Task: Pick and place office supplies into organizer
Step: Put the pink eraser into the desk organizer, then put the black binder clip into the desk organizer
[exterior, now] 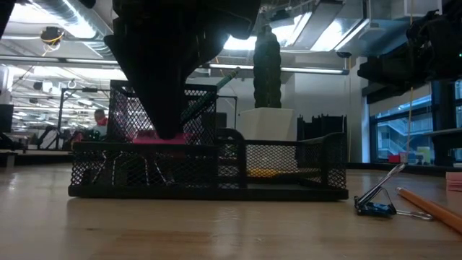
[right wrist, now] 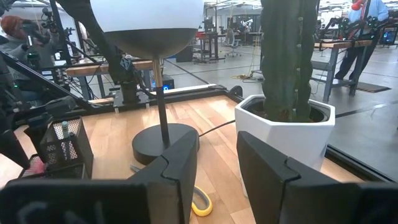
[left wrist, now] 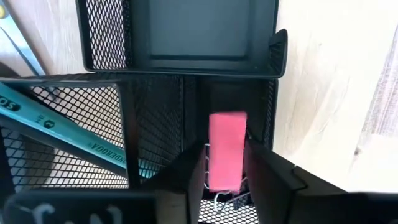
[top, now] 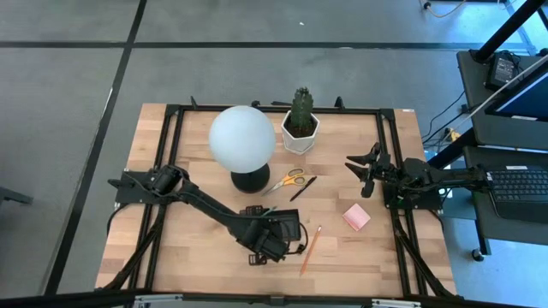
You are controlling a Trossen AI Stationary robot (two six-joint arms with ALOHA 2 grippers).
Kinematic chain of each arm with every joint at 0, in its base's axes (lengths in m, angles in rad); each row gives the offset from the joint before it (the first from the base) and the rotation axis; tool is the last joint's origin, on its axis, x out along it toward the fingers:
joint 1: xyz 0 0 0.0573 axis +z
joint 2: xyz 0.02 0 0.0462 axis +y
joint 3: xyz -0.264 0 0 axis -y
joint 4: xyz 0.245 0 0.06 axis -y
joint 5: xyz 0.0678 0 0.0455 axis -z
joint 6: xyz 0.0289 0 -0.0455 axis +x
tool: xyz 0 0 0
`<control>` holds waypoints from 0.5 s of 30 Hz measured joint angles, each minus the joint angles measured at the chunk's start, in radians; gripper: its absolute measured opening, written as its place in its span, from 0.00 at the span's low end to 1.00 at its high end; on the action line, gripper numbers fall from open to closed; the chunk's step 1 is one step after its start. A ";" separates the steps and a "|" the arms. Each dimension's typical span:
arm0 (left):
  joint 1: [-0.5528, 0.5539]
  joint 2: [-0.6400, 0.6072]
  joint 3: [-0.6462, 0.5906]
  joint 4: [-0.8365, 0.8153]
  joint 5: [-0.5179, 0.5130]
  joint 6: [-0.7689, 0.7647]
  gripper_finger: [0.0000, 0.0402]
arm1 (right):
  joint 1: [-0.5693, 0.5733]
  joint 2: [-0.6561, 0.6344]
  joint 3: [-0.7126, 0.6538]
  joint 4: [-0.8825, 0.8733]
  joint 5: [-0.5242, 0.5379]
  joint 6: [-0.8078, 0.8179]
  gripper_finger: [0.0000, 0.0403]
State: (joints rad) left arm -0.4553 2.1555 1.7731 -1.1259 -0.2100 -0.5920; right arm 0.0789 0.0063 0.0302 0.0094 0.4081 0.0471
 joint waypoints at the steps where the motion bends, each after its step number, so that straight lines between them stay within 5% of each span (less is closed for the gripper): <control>1: 0.000 0.000 0.000 0.000 0.000 -0.002 0.29 | 0.000 0.000 0.000 0.000 0.000 0.000 0.29; 15: -0.013 -0.041 0.000 -0.007 -0.017 -0.008 0.30 | 0.000 0.000 0.000 0.000 0.000 0.000 0.29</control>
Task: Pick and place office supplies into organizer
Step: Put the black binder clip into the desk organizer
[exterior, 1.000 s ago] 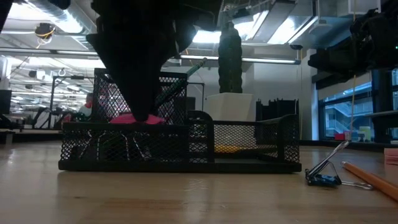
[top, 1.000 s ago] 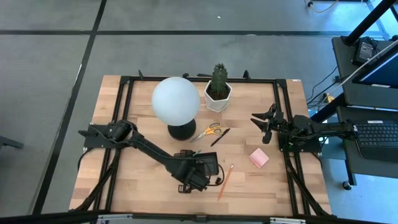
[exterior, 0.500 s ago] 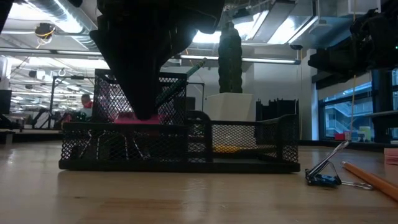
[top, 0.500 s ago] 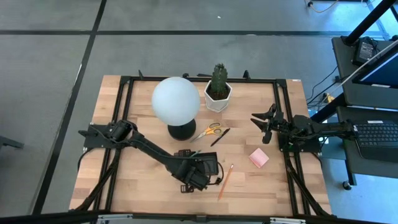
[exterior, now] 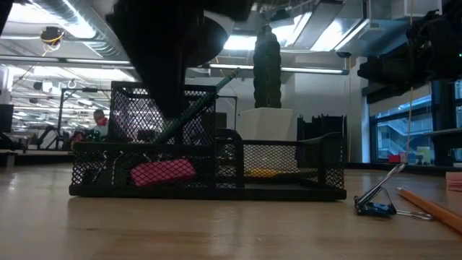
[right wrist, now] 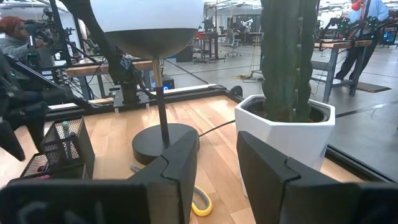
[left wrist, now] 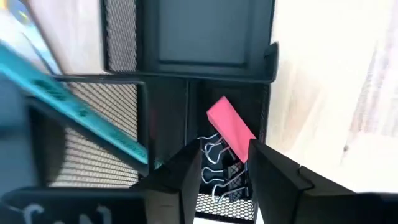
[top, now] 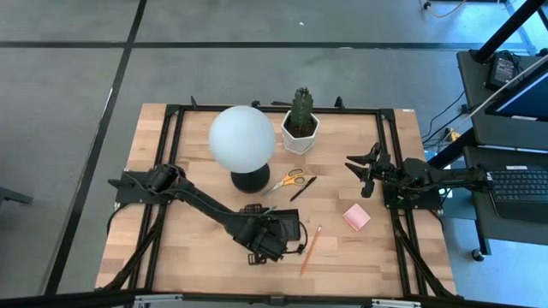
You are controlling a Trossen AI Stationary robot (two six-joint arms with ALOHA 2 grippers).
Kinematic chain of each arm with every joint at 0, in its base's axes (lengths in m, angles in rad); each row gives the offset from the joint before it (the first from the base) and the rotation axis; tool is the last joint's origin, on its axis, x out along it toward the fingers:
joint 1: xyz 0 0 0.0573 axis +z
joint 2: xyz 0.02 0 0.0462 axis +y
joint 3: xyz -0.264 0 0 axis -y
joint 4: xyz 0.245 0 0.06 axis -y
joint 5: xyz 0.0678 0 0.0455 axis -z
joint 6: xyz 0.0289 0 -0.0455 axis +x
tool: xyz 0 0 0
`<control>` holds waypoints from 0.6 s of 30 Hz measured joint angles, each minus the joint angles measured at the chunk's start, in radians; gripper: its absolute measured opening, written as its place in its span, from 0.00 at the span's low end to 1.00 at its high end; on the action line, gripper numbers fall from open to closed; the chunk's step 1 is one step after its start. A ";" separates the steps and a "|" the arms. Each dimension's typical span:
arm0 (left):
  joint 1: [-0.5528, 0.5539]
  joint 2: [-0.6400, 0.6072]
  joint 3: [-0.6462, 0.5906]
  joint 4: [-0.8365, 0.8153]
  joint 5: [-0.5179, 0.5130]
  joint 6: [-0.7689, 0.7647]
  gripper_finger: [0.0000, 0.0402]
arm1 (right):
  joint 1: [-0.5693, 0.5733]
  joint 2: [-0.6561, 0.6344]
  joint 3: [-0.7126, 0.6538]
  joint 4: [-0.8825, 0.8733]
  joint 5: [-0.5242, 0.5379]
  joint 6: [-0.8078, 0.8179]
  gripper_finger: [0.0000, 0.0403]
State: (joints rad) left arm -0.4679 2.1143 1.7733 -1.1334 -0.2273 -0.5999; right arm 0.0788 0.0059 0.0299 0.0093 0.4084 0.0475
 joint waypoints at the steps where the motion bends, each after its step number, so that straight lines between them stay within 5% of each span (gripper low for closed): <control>1: -0.008 -0.008 0.000 -0.001 -0.011 0.001 0.29 | 0.000 0.000 0.000 0.000 0.000 0.000 0.29; 9: -0.084 -0.096 0.000 -0.118 -0.128 -0.028 0.24 | 0.000 0.000 0.000 0.000 0.000 0.001 0.29; 18: -0.158 -0.214 0.000 -0.384 -0.307 -0.232 0.24 | 0.000 0.000 0.000 0.000 -0.004 0.081 0.29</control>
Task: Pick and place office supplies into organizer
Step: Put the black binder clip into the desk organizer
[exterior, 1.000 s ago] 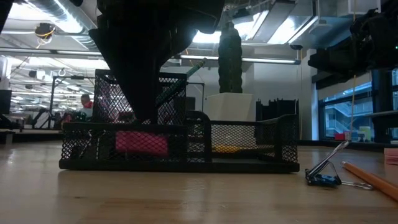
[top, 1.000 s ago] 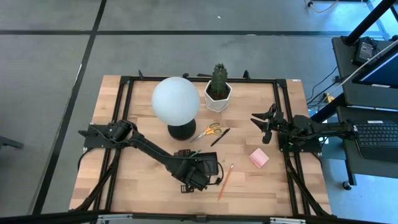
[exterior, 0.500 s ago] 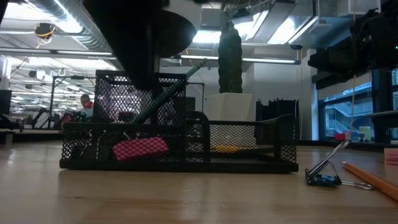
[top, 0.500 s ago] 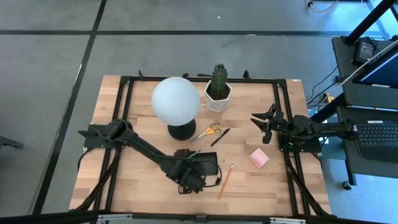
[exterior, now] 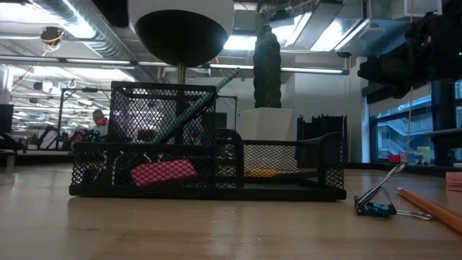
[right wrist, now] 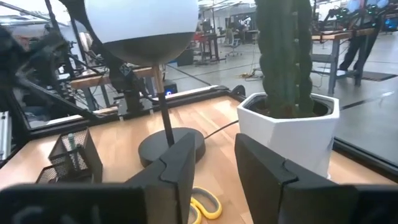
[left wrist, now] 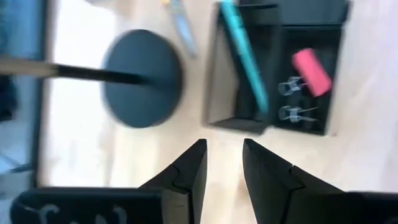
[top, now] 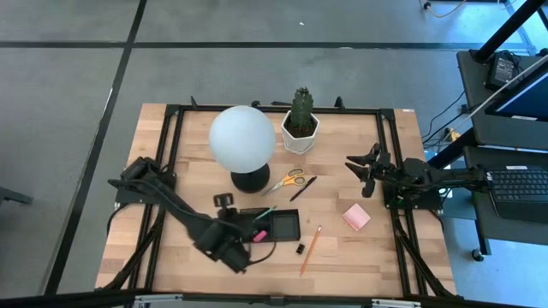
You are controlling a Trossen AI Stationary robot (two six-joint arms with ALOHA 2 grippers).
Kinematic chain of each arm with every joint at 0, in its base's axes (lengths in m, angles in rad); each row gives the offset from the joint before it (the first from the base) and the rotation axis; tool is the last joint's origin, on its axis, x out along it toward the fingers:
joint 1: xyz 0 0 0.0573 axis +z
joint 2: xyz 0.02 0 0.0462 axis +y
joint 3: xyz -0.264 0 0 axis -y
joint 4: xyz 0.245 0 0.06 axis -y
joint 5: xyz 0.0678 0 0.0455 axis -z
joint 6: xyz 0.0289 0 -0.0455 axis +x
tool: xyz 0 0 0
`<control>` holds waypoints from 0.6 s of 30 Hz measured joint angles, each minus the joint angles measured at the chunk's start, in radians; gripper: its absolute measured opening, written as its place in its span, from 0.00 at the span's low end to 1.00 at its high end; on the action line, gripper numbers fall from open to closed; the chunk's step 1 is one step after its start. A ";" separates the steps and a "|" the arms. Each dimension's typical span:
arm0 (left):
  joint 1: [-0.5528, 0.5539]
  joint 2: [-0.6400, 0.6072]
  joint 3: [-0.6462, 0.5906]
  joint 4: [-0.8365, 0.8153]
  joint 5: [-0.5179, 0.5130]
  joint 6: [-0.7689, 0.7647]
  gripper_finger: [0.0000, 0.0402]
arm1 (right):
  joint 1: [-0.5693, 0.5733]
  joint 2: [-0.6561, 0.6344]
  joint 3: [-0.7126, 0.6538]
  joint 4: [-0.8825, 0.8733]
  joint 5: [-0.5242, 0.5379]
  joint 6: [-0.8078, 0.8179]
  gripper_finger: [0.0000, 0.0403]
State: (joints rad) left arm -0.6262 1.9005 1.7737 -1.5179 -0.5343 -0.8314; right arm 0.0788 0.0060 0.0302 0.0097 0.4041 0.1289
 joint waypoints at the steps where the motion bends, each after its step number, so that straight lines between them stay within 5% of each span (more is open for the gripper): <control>1: -0.013 -0.015 0.000 -0.024 -0.026 -0.030 0.24 | 0.000 0.000 0.000 0.000 -0.008 -0.001 0.29; 10: -0.101 -0.125 0.000 -0.038 -0.152 -0.166 0.21 | 0.000 0.000 0.000 0.000 -0.015 -0.034 0.29; 18: -0.080 -0.149 -0.042 -0.051 -0.145 -0.116 0.20 | 0.000 0.000 0.000 0.004 -0.015 -0.033 0.29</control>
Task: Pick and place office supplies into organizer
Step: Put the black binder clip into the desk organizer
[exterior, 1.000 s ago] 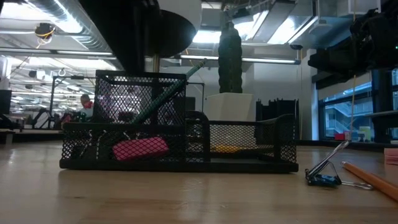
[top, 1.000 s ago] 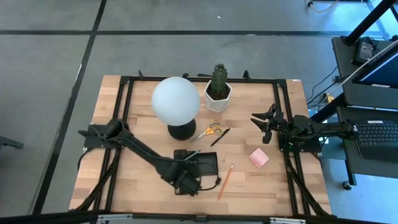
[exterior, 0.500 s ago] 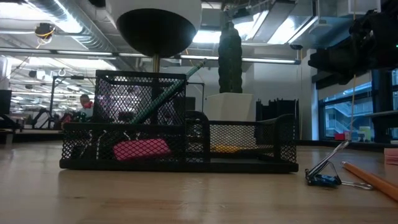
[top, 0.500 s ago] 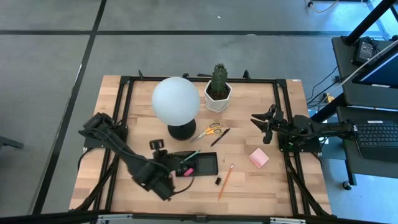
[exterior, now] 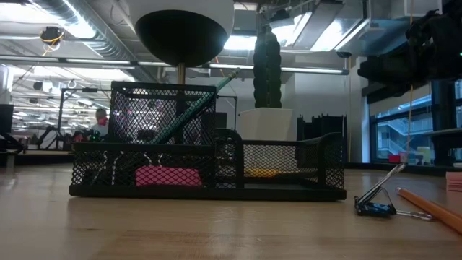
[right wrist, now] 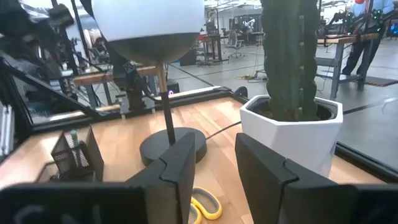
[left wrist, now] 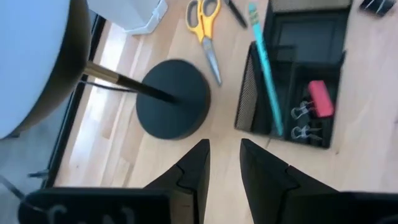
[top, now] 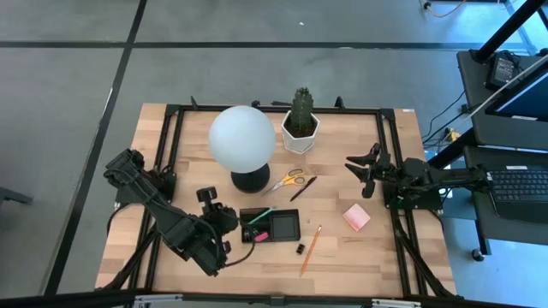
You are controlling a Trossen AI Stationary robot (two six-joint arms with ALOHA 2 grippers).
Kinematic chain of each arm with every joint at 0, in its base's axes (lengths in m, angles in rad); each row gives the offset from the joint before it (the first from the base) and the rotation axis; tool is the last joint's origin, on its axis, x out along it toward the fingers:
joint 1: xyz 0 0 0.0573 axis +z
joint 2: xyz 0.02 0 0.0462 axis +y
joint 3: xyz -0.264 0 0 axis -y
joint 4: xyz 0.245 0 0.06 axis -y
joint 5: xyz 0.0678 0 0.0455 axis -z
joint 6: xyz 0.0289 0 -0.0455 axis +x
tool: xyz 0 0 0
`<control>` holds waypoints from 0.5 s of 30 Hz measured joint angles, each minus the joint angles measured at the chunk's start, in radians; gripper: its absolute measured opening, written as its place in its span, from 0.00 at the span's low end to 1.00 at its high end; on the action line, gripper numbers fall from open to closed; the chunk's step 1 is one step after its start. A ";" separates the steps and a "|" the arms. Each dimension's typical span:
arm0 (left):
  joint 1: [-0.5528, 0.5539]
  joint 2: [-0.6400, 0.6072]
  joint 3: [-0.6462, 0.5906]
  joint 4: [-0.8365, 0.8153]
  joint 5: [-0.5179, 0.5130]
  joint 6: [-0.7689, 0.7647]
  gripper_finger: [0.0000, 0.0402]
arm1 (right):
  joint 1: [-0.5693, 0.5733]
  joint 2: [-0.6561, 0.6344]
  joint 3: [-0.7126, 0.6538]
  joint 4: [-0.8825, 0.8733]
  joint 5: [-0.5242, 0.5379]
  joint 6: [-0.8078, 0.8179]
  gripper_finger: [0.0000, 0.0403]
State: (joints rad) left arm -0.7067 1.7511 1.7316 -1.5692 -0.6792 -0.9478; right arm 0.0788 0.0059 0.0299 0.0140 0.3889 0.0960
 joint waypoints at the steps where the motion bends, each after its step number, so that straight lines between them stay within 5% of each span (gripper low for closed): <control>1: 0.006 -0.019 -0.022 0.000 0.011 0.000 0.20 | 0.000 0.000 0.000 0.007 0.000 0.010 0.29; 8: 0.016 -0.273 -0.273 0.057 -0.028 -0.186 0.20 | 0.000 0.000 0.000 0.026 0.000 0.024 0.29; 15: -0.067 -0.498 -0.673 0.549 -0.168 -0.099 0.20 | 0.000 0.000 0.000 0.025 0.000 0.030 0.29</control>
State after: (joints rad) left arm -0.7733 1.2531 1.0585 -1.0203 -0.8467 -1.0471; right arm 0.0790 0.0061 0.0301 0.0387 0.3889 0.1265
